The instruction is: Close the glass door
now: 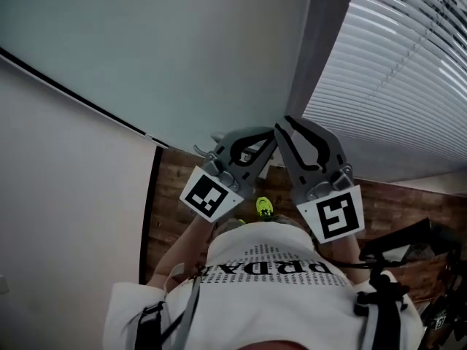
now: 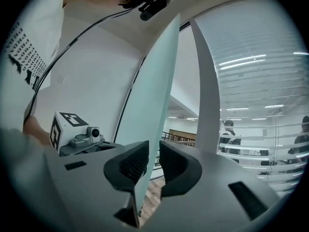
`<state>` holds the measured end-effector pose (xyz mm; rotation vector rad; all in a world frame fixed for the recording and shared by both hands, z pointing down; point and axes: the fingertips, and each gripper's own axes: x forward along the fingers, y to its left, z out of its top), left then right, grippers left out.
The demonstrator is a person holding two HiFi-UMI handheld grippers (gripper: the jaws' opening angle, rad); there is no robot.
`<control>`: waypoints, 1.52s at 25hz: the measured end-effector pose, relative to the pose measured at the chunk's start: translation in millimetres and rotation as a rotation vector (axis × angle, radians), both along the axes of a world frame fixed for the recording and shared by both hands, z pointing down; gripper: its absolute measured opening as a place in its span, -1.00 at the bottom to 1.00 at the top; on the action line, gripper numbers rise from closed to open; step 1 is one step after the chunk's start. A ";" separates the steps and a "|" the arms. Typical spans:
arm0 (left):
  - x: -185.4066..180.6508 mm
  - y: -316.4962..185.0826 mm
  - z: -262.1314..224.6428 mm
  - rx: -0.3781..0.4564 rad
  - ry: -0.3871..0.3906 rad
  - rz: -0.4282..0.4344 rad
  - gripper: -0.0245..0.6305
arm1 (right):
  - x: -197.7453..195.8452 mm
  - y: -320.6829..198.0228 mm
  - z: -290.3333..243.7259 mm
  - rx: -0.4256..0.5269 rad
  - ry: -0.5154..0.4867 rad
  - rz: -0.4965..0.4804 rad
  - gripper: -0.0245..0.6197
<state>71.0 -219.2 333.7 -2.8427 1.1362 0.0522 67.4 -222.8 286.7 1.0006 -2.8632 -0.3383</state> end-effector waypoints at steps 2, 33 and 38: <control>-11.2 4.6 -2.9 0.003 0.012 -0.015 -0.93 | -8.4 11.2 -2.7 -0.005 -0.001 -0.012 -0.76; -6.1 -146.1 39.2 0.029 -0.082 -0.075 -0.92 | -15.0 -84.0 36.7 -0.075 0.022 -0.101 -0.92; -7.5 -142.7 37.9 0.026 -0.079 -0.072 -0.92 | -21.5 -83.0 38.4 -0.079 0.030 -0.108 -0.92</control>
